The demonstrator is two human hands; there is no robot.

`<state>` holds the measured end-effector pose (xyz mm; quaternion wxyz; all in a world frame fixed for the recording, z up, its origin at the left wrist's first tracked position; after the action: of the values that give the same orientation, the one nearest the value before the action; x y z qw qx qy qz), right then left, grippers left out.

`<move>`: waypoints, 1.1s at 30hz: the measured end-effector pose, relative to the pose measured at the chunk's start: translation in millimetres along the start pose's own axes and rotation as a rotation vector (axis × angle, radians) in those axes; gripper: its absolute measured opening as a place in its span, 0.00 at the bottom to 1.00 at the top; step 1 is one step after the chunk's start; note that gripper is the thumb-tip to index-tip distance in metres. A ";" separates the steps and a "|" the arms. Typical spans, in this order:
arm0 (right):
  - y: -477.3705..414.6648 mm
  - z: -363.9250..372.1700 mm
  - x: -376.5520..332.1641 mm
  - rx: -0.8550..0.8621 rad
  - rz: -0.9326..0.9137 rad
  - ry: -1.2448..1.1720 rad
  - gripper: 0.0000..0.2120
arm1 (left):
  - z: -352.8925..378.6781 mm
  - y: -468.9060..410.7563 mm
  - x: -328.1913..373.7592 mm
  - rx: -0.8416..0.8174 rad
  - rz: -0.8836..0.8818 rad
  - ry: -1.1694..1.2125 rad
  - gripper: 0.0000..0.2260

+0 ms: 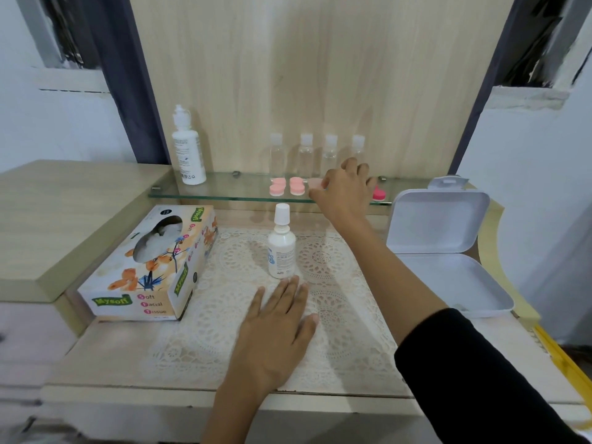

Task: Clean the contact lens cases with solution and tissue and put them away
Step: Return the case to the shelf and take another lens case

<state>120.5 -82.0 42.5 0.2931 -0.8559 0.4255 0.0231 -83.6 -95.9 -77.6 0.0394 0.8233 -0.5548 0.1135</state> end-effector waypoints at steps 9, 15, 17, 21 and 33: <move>2.1 -2.0 8.7 -0.014 -0.040 -0.072 0.19 | -0.6 0.5 -0.2 0.008 -0.002 0.006 0.36; 7.9 -3.5 32.4 0.060 -0.062 -0.117 0.23 | 0.6 0.0 -0.7 0.010 -0.002 0.006 0.35; 8.3 -2.3 36.3 0.053 -0.063 -0.117 0.20 | 0.5 -0.1 -0.7 0.009 -0.001 0.006 0.36; 8.0 0.3 38.2 0.059 -0.041 -0.162 0.16 | 0.3 0.9 -0.5 0.010 -0.001 0.007 0.35; 18.5 -7.3 37.8 0.069 -0.033 -0.348 0.12 | 0.7 0.8 -1.6 0.015 0.006 0.020 0.34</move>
<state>129.3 -121.5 28.7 0.3917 -0.8352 0.3550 0.1516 -84.8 -94.9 -78.7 0.0384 0.8208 -0.5558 0.1262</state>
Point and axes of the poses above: each hand's wrist, its own y-axis away from the middle knuckle, its own z-axis out of the palm, x = y × z, the point moved 3 cm from there along -y, towards the middle knuckle, and after that the axes turned 5 degrees about -x, right-handed, at the moved point
